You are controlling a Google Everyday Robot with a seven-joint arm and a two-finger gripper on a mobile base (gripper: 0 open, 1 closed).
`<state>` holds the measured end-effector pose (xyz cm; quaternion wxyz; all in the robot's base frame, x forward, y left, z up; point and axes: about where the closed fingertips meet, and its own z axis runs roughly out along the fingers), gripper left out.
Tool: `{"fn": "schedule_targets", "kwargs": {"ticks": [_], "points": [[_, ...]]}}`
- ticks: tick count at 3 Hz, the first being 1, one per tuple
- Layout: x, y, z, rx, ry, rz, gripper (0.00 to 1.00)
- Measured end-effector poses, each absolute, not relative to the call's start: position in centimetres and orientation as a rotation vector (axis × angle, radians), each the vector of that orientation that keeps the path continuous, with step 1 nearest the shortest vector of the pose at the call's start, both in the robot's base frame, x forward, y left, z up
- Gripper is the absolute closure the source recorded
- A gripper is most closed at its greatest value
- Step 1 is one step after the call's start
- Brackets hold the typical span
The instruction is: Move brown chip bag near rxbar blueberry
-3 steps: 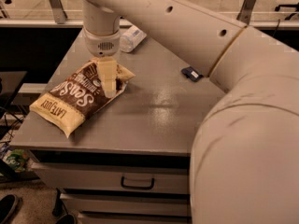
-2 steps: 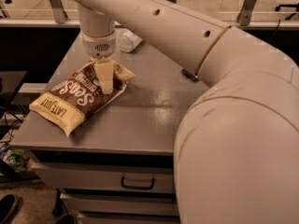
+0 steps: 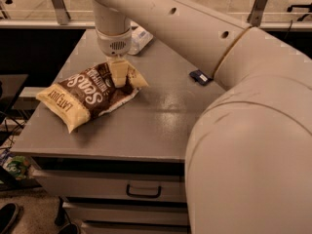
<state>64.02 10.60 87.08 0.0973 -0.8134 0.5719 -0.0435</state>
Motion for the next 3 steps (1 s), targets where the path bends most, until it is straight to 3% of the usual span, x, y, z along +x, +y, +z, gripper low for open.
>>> {"fn": "schedule_targets", "kwargs": {"ticks": [1, 3], "points": [[65.4, 7.4, 88.5, -2.362, 1.74, -0.18, 0.95], [69.7, -1.0, 91.3, -2.231, 1.883, -0.32, 1.0]]}}
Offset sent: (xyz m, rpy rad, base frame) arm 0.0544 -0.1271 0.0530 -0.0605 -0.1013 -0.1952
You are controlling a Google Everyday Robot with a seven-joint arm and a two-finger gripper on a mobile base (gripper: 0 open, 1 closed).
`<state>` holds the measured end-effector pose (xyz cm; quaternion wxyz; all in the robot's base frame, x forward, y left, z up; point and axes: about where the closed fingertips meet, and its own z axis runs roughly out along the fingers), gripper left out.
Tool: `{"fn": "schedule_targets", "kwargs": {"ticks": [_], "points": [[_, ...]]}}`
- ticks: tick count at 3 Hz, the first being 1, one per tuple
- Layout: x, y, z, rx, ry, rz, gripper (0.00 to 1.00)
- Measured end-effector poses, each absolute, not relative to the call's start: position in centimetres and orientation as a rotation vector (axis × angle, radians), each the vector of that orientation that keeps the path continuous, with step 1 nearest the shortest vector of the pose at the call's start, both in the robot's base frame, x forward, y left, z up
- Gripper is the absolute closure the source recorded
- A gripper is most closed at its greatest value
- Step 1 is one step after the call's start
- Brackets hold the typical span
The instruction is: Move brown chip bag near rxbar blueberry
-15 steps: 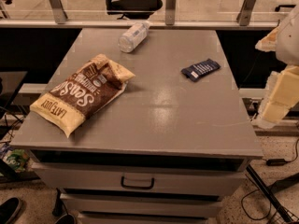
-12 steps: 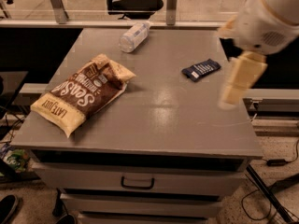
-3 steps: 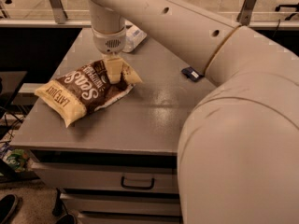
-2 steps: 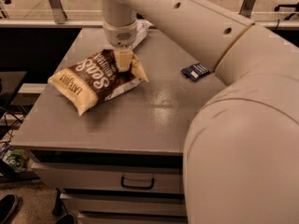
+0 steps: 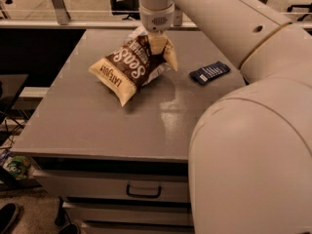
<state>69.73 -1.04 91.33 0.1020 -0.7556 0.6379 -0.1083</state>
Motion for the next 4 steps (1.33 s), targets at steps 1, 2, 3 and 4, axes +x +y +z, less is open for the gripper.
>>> {"fn": "schedule_targets", "kwargs": {"ticks": [1, 2, 3, 4], "points": [[70.7, -3.7, 91.7, -2.196, 1.932, -0.352, 1.0], [71.0, -6.6, 91.4, -2.171, 1.999, -0.366, 0.83], [70.4, -8.1, 90.7, -2.164, 2.043, -0.336, 0.52], [71.0, -7.8, 90.6, -2.154, 2.025, -0.346, 0.29]]}}
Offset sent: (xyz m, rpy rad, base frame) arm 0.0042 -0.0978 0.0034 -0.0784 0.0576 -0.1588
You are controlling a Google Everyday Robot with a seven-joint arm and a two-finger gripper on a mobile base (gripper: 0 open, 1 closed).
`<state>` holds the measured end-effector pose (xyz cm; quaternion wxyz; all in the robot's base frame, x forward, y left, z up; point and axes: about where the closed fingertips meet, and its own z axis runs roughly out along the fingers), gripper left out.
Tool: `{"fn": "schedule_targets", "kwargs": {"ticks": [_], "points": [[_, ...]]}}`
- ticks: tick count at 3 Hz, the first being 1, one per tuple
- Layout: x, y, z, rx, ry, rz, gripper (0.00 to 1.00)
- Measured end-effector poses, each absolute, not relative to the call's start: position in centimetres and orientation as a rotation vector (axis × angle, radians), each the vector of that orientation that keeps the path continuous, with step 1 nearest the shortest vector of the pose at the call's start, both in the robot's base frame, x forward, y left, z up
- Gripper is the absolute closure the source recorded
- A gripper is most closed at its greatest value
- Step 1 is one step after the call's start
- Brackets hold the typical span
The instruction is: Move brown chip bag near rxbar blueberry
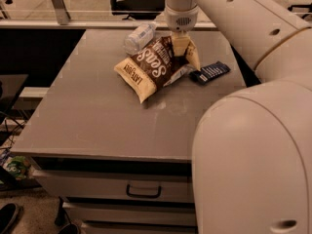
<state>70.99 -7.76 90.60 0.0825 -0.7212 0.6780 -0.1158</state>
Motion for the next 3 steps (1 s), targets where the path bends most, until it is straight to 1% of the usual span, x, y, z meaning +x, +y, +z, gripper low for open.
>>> {"fn": "schedule_targets", "kwargs": {"ticks": [1, 2, 3], "points": [[71.43, -7.53, 90.44, -2.146, 2.013, -0.352, 0.06], [71.76, -7.38, 90.27, -2.141, 2.006, -0.355, 0.0], [71.76, -7.38, 90.27, -2.141, 2.006, -0.355, 0.0]]}}
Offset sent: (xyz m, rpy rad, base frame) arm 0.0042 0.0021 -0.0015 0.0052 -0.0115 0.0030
